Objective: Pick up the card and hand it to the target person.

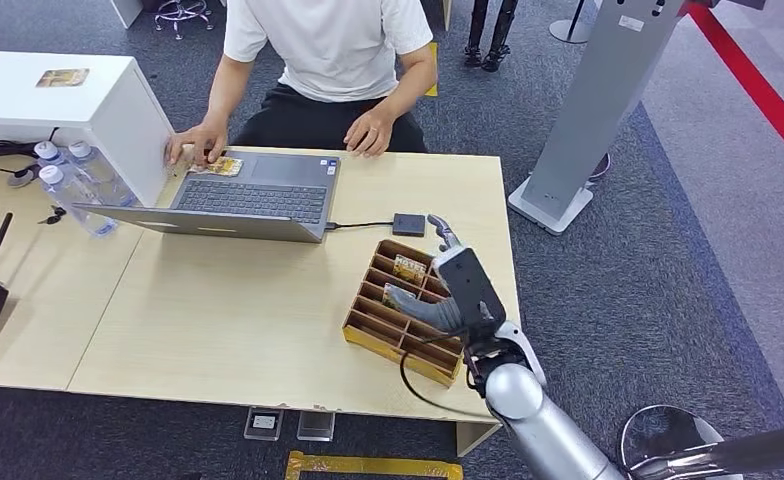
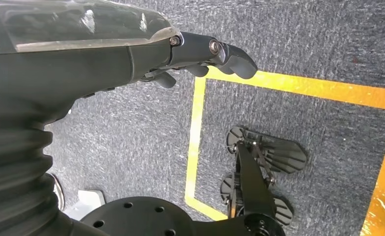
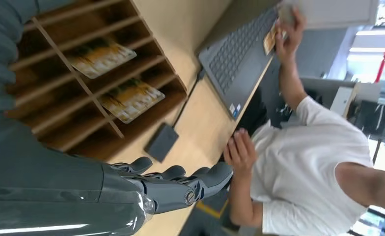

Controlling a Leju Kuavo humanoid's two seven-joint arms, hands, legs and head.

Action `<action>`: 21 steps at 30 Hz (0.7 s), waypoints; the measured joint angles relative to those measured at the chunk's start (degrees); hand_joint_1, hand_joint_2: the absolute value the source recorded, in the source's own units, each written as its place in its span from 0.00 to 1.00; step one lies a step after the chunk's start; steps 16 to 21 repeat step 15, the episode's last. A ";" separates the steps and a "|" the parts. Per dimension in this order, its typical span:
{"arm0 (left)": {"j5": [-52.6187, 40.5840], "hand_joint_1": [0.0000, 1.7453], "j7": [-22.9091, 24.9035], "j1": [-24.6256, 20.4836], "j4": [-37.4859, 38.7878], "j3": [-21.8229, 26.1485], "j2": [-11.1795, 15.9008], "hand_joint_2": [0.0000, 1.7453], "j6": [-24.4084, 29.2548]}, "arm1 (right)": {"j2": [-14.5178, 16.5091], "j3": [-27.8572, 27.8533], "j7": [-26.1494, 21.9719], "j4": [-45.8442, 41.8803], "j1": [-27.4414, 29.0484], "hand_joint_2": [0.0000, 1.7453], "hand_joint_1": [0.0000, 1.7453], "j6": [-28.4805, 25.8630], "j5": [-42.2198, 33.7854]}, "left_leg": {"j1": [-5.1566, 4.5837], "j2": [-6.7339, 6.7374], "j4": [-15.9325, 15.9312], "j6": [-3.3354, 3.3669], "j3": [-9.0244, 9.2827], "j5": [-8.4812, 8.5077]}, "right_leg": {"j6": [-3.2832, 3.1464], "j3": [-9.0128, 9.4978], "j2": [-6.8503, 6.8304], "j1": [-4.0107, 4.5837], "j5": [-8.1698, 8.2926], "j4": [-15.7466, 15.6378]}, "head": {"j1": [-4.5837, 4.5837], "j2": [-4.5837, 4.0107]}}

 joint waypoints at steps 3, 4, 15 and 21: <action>0.06 0.00 0.00 -0.03 0.05 0.02 0.02 1.00 0.04 | -2.40 -1.51 -2.57 -6.10 4.82 1.00 0.00 3.93 -4.35 | 0.00 0.02 0.00 -0.01 0.01 -0.01 | 0.00 0.01 0.03 0.00 0.00 -0.01 | -0.01 0.00; 0.08 0.00 0.00 -0.05 0.05 0.03 0.02 1.00 0.07 | -2.95 -1.84 -3.38 -7.55 6.31 1.00 0.00 4.73 -5.35 | 0.00 0.02 0.00 -0.01 0.02 -0.01 | 0.00 0.01 0.03 0.00 -0.01 -0.01 | -0.03 0.00; -0.49 0.00 0.00 -0.16 0.05 0.04 0.00 1.00 0.32 | -5.18 -3.84 -8.78 -13.83 16.24 1.00 0.00 7.30 -10.71 | 0.00 0.03 -0.01 -0.01 0.01 -0.01 | 0.00 0.02 0.03 0.00 -0.01 0.00 | -0.07 0.00; -0.49 0.00 0.00 -0.16 0.05 0.04 0.00 1.00 0.32 | -5.18 -3.84 -8.78 -13.83 16.24 1.00 0.00 7.30 -10.71 | 0.00 0.03 -0.01 -0.01 0.01 -0.01 | 0.00 0.02 0.03 0.00 -0.01 0.00 | -0.07 0.00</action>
